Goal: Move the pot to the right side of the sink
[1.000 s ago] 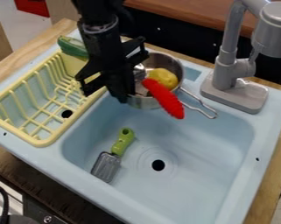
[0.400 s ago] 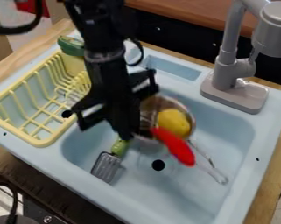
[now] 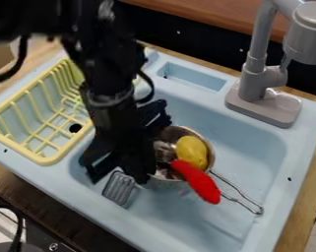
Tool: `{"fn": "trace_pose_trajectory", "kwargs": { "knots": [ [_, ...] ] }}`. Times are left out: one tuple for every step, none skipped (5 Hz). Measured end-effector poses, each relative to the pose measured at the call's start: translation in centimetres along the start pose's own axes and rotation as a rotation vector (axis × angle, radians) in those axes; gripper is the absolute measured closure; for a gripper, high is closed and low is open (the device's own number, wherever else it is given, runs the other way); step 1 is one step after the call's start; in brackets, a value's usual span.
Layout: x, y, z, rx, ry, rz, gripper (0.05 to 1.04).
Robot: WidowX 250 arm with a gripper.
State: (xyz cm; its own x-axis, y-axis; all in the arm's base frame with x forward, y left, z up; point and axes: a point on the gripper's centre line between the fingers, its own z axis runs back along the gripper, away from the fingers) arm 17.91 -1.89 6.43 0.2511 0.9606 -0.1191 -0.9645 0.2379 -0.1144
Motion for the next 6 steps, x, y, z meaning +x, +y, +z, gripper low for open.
{"fn": "trace_pose_trajectory", "kwargs": {
  "knots": [
    [0.0, -0.3, -1.1, -0.029, 0.036, 0.064, 1.029],
    [-0.1, -0.5, -1.7, -0.022, 0.041, 0.223, 1.029],
    [-0.4, 0.1, -2.3, -0.015, 0.011, 0.334, 1.029],
    [-1.0, 0.3, -2.5, -0.035, -0.045, 0.445, 1.029],
    [-1.3, 0.2, -2.7, -0.054, -0.092, 0.517, 1.029],
    [-1.5, 0.0, -3.9, -0.015, -0.139, 0.566, 1.029]
  ]
}}
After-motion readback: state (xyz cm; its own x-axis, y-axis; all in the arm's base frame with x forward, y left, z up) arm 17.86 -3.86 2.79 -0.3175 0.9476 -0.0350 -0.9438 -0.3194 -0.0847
